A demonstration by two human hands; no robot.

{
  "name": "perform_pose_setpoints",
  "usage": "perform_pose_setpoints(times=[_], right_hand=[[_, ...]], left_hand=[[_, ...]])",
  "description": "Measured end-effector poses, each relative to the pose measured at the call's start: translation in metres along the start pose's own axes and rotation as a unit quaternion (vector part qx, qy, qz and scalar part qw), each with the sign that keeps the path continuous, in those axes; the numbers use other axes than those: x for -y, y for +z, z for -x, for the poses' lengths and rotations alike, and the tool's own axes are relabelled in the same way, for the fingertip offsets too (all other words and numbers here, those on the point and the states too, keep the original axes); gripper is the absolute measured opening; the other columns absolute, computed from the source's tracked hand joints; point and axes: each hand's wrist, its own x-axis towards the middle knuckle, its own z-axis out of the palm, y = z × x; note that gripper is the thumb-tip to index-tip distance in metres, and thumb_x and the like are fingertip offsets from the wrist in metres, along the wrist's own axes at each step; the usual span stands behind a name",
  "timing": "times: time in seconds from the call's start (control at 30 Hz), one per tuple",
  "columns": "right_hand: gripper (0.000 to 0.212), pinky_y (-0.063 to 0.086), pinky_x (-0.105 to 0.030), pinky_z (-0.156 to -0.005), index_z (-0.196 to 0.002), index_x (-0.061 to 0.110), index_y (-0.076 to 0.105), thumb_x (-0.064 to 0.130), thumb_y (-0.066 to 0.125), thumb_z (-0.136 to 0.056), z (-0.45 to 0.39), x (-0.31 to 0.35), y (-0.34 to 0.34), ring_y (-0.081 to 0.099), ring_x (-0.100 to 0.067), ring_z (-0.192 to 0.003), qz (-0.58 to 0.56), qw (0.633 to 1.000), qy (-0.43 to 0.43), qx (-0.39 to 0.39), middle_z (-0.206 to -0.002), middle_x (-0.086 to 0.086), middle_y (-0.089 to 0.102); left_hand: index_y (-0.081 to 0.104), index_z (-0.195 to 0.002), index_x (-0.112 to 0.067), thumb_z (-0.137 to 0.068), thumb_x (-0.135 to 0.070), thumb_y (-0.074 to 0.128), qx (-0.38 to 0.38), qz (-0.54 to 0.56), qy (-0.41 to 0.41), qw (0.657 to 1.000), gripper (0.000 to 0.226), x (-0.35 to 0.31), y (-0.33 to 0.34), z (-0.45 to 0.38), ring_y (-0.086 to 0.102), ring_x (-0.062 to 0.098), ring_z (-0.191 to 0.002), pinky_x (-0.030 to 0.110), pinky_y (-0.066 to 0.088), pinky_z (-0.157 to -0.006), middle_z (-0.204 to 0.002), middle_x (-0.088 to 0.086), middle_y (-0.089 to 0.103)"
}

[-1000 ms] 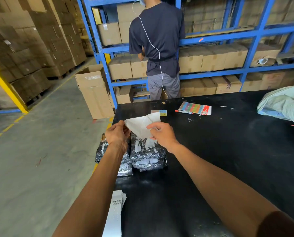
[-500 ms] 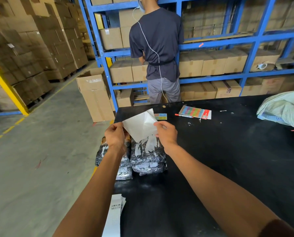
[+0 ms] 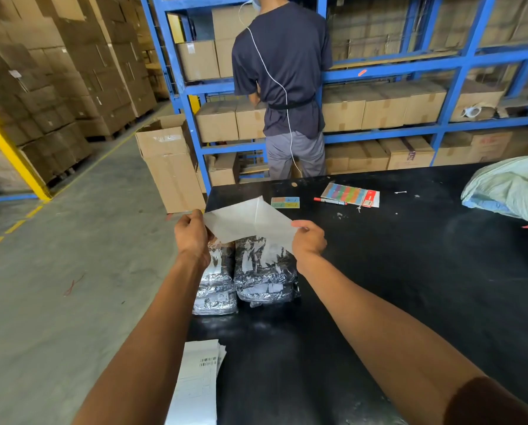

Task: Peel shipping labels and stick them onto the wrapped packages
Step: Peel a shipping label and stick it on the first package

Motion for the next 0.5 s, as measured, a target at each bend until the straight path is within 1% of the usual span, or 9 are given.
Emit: perform_pose_setpoints(times=[0.07,0.17,0.23,0.27,0.33,0.37,0.4,0.47,0.5], right_hand=[[0.043,0.054,-0.039,-0.094,-0.093,0.005,0.077,-0.014,0.038,-0.089,-0.004,-0.006,-0.007,0.06,-0.036,-0.107,-0.034,0.999,0.028,-0.029,-0.11,-0.014,0.06],[0.044,0.051,-0.031,-0.094,-0.101,-0.002,0.074,-0.017,0.035,-0.087,-0.005,-0.015,-0.022,0.063,-0.036,-0.107,-0.02,0.996,0.06,-0.067,-0.117,-0.019,0.066],[0.041,0.055,-0.032,-0.088,-0.101,0.0,0.074,-0.013,0.037,-0.088,-0.005,-0.023,-0.034,0.066,-0.035,-0.104,0.003,0.994,0.081,-0.069,-0.116,-0.017,0.068],[0.04,0.057,-0.034,-0.08,-0.1,0.004,0.074,-0.009,0.038,-0.09,-0.002,-0.027,-0.039,0.066,-0.035,-0.099,0.028,0.994,0.096,-0.047,-0.114,-0.016,0.069],[0.036,0.057,-0.037,-0.078,-0.102,0.01,0.075,0.0,0.041,-0.094,0.008,-0.033,-0.047,0.063,-0.031,-0.09,0.103,0.985,0.122,0.065,-0.112,-0.014,0.068],[0.035,0.055,-0.036,-0.08,-0.103,0.011,0.075,0.002,0.042,-0.096,0.015,-0.038,-0.049,0.06,-0.027,-0.087,0.139,0.973,0.124,0.139,-0.112,-0.013,0.066],[0.036,0.054,-0.031,-0.076,-0.1,0.013,0.075,0.003,0.041,-0.097,0.024,-0.042,-0.051,0.057,-0.023,-0.082,0.171,0.956,0.124,0.205,-0.11,-0.01,0.065],[0.038,0.045,-0.017,-0.05,-0.094,0.016,0.074,0.002,0.039,-0.098,0.042,-0.057,-0.053,0.046,-0.013,-0.064,0.227,0.919,0.125,0.297,-0.092,-0.002,0.059],[0.037,0.038,-0.015,-0.043,-0.094,0.015,0.074,0.001,0.04,-0.097,0.046,-0.068,-0.053,0.042,-0.011,-0.059,0.241,0.903,0.13,0.332,-0.082,0.0,0.056]], left_hand=[[0.047,-0.079,-0.013,-0.1,-0.014,0.04,0.0,0.007,-0.007,1.0,0.023,0.0,-0.003,-0.002,0.047,0.015,-0.064,0.032,0.042,-0.061,-0.075,0.005,0.05],[0.048,-0.081,-0.013,-0.101,-0.015,0.042,-0.031,0.051,-0.027,0.998,0.021,-0.002,-0.01,-0.004,0.053,0.013,-0.067,0.03,0.049,-0.062,-0.08,0.004,0.055],[0.049,-0.084,-0.011,-0.101,-0.013,0.043,-0.053,0.088,-0.032,0.994,0.018,-0.005,-0.015,-0.005,0.056,0.012,-0.07,0.03,0.054,-0.067,-0.081,0.003,0.056],[0.05,-0.089,-0.008,-0.101,-0.011,0.042,-0.056,0.104,-0.034,0.992,0.015,-0.006,-0.017,-0.005,0.056,0.013,-0.073,0.032,0.055,-0.071,-0.082,0.004,0.056],[0.047,-0.1,-0.004,-0.1,-0.008,0.041,-0.055,0.137,-0.042,0.988,0.007,-0.009,-0.02,-0.001,0.054,0.015,-0.076,0.036,0.054,-0.077,-0.083,0.005,0.053],[0.046,-0.1,-0.003,-0.1,-0.007,0.042,-0.051,0.154,-0.049,0.986,0.005,-0.009,-0.02,0.001,0.053,0.016,-0.076,0.035,0.053,-0.074,-0.082,0.006,0.052],[0.047,-0.096,-0.004,-0.1,-0.007,0.042,-0.051,0.164,-0.055,0.984,0.007,-0.009,-0.021,0.004,0.052,0.017,-0.077,0.035,0.053,-0.069,-0.082,0.007,0.052],[0.046,-0.086,-0.007,-0.101,-0.008,0.042,-0.048,0.17,-0.068,0.982,0.015,-0.006,-0.022,0.01,0.054,0.019,-0.08,0.035,0.052,-0.063,-0.086,0.01,0.053],[0.046,-0.085,-0.008,-0.101,-0.008,0.042,-0.042,0.176,-0.071,0.981,0.017,-0.004,-0.022,0.015,0.055,0.019,-0.082,0.035,0.053,-0.062,-0.088,0.01,0.054]])
